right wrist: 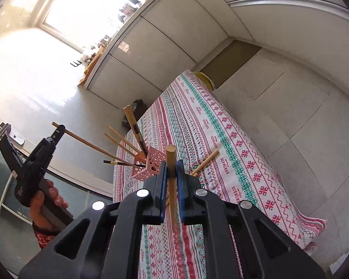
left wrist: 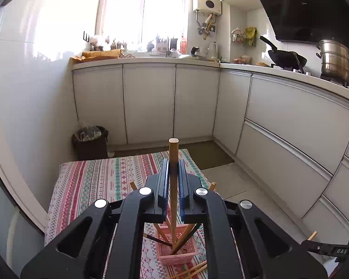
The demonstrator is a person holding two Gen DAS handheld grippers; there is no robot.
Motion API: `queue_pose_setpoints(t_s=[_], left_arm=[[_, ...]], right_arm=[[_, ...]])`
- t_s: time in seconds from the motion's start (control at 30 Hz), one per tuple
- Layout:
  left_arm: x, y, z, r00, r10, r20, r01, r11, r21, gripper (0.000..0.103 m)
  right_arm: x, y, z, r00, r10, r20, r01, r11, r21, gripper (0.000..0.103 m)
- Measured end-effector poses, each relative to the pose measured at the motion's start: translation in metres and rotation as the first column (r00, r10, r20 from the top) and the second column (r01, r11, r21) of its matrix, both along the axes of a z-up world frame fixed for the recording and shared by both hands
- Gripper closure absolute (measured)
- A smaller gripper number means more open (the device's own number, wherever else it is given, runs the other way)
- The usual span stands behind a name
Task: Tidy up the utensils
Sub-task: 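Open both grippers to drop the wooden chopsticks into the cup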
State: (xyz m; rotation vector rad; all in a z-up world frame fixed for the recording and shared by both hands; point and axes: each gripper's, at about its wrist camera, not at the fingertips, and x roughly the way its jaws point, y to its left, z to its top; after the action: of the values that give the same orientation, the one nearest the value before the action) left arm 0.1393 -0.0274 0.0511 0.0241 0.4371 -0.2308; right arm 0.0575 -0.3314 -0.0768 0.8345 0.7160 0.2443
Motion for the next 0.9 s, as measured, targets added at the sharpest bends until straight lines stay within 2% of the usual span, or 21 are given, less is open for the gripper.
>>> queue_pose_setpoints(t_s=[0.1, 0.13, 0.17, 0.23, 0.3, 0.43, 0.5, 0.7, 0.8, 0.9], left_arm=[[0.006, 0.006, -0.018, 0.998, 0.012, -0.061, -0.014, 1.000, -0.024, 0.088], [0.003, 0.011, -0.019, 0.998, 0.022, -0.063, -0.025, 0.999, -0.043, 0.076], [-0.003, 0.016, -0.017, 0.998, 0.033, -0.050, -0.036, 0.997, -0.064, 0.069], [-0.018, 0.026, -0.007, 0.999, 0.053, -0.011, -0.054, 0.994, -0.092, 0.062], [-0.033, 0.035, 0.008, 0.997, 0.068, 0.036, -0.064, 0.992, -0.112, 0.062], [-0.066, 0.066, 0.035, 0.982, 0.144, 0.125, -0.118, 0.974, -0.195, 0.049], [-0.078, 0.080, 0.044, 0.974, 0.172, 0.148, -0.136, 0.964, -0.228, 0.049], [-0.088, 0.103, 0.050, 0.965, 0.208, 0.157, -0.167, 0.957, -0.239, 0.049], [-0.088, 0.111, 0.050, 0.964, 0.220, 0.152, -0.179, 0.953, -0.246, 0.049], [-0.086, 0.121, 0.047, 0.962, 0.234, 0.138, -0.195, 0.949, -0.250, 0.049]], right_arm=[[0.002, -0.001, 0.007, 1.000, -0.001, 0.015, 0.001, 1.000, 0.000, 0.095], [0.003, -0.001, 0.011, 1.000, -0.001, 0.023, 0.001, 1.000, 0.001, 0.095], [0.004, 0.000, 0.016, 0.999, 0.000, 0.033, 0.000, 1.000, 0.002, 0.095], [0.008, 0.001, 0.028, 0.998, -0.002, 0.058, 0.002, 1.000, 0.008, 0.095], [0.014, 0.004, 0.045, 0.996, -0.006, 0.094, 0.004, 1.000, 0.019, 0.095], [0.033, 0.017, 0.085, 0.982, -0.023, 0.190, 0.025, 1.000, -0.008, 0.095], [0.048, 0.027, 0.101, 0.975, -0.017, 0.222, 0.023, 0.999, -0.024, 0.095], [0.096, 0.060, 0.127, 0.961, -0.010, 0.276, 0.040, 0.994, -0.104, 0.095], [0.116, 0.076, 0.127, 0.957, -0.008, 0.289, 0.055, 0.986, -0.157, 0.095], [0.136, 0.092, 0.113, 0.964, 0.008, 0.266, 0.050, 0.977, -0.209, 0.095]])
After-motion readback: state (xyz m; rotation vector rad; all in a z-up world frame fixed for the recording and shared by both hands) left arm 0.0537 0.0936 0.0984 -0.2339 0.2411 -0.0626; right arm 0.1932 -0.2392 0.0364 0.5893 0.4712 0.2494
